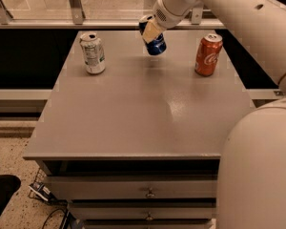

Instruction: Knock pepsi can over

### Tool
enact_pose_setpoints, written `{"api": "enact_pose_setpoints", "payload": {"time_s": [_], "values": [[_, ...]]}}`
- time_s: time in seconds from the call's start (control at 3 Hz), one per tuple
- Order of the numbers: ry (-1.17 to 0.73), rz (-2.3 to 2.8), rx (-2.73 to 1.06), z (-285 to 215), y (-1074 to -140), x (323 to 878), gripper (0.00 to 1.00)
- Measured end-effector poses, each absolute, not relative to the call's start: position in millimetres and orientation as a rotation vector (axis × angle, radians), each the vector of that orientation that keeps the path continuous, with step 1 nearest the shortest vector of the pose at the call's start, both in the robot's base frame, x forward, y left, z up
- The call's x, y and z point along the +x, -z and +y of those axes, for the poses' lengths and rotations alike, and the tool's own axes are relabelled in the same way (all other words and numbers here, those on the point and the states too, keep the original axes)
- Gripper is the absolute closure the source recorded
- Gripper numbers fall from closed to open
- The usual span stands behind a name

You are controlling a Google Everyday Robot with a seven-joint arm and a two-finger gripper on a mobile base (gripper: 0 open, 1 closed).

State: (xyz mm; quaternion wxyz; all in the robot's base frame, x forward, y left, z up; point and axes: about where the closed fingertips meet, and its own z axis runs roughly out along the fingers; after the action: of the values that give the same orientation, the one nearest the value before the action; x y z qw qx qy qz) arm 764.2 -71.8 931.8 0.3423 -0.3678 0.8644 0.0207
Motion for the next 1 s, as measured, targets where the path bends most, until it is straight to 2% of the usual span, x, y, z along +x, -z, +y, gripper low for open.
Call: {"api": "enact_pose_setpoints", "payload": {"time_s": [0.67,1.0], "values": [[0.17,2.409,-1.156,-61.6,-924.4,725.5,1.0],[0.214,2.499,-1.259,-60.8,-911.6,707.1,1.0]]}}
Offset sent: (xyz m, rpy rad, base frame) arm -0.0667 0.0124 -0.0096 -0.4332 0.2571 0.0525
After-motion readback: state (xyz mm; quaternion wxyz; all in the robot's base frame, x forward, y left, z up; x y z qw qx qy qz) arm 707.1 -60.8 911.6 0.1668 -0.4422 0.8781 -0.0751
